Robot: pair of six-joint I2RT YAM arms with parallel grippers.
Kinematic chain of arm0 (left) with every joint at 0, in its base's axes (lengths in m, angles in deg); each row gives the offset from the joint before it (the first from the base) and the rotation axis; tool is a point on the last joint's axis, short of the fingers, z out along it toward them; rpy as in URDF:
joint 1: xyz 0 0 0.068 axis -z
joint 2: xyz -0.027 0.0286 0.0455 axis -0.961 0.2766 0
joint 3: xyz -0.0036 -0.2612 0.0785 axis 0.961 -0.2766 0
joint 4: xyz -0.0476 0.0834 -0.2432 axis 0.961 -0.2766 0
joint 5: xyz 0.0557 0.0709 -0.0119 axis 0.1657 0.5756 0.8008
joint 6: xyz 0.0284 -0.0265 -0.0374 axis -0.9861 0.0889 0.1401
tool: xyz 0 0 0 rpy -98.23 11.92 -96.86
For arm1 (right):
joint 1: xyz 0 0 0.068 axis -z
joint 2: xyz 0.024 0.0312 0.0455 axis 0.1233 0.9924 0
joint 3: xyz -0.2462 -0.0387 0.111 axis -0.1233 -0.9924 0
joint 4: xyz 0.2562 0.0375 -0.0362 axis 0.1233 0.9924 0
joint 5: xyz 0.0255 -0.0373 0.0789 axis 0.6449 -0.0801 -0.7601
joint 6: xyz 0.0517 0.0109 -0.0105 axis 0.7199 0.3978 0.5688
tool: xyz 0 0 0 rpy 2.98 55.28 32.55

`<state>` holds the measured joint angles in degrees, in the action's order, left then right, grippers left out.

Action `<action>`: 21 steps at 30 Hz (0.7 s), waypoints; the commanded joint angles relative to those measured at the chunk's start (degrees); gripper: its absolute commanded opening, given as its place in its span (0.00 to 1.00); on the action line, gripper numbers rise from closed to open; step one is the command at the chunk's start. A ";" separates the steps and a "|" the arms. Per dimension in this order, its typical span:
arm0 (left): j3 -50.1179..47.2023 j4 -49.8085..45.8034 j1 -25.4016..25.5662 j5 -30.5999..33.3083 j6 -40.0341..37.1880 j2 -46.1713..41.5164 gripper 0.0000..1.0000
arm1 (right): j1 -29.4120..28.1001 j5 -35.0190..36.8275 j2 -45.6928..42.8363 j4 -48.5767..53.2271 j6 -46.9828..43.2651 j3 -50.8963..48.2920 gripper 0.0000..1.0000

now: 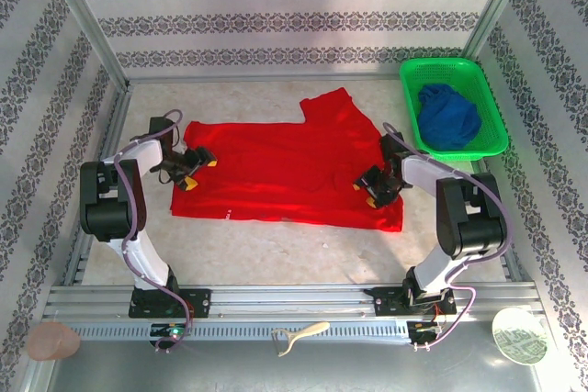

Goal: Fold the inside-out t-shirt

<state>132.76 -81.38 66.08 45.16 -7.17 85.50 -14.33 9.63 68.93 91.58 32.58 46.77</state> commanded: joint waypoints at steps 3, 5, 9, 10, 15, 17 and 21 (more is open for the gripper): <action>-5.87 -0.17 0.65 2.79 2.68 -2.96 0.81 | 0.89 4.96 -3.41 7.39 9.82 -7.77 0.54; -8.36 -1.06 0.65 4.42 4.22 -4.82 0.81 | 1.39 5.43 -5.56 7.76 11.97 -10.31 0.54; -11.50 -1.04 0.65 6.39 7.14 -10.59 0.81 | 1.93 5.81 -9.90 8.49 12.56 -10.62 0.54; -10.45 -1.38 0.61 7.23 7.12 -12.01 0.81 | 1.88 5.99 -11.17 9.00 11.83 -8.96 0.54; 5.37 -3.19 -0.25 8.70 2.69 -8.83 0.86 | 1.54 7.64 -12.74 8.76 4.53 7.12 0.53; 13.33 -4.01 -0.95 9.21 -0.01 -3.39 0.87 | 1.38 7.45 -8.33 9.19 -0.61 17.35 0.53; 27.37 -7.45 -1.81 9.21 -6.17 7.87 0.86 | 0.33 7.12 4.20 12.27 -9.70 36.62 0.53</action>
<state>154.51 -84.46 65.30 53.03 -7.19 86.86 -13.26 15.29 66.79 101.04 31.70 75.62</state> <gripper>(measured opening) 0.866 0.529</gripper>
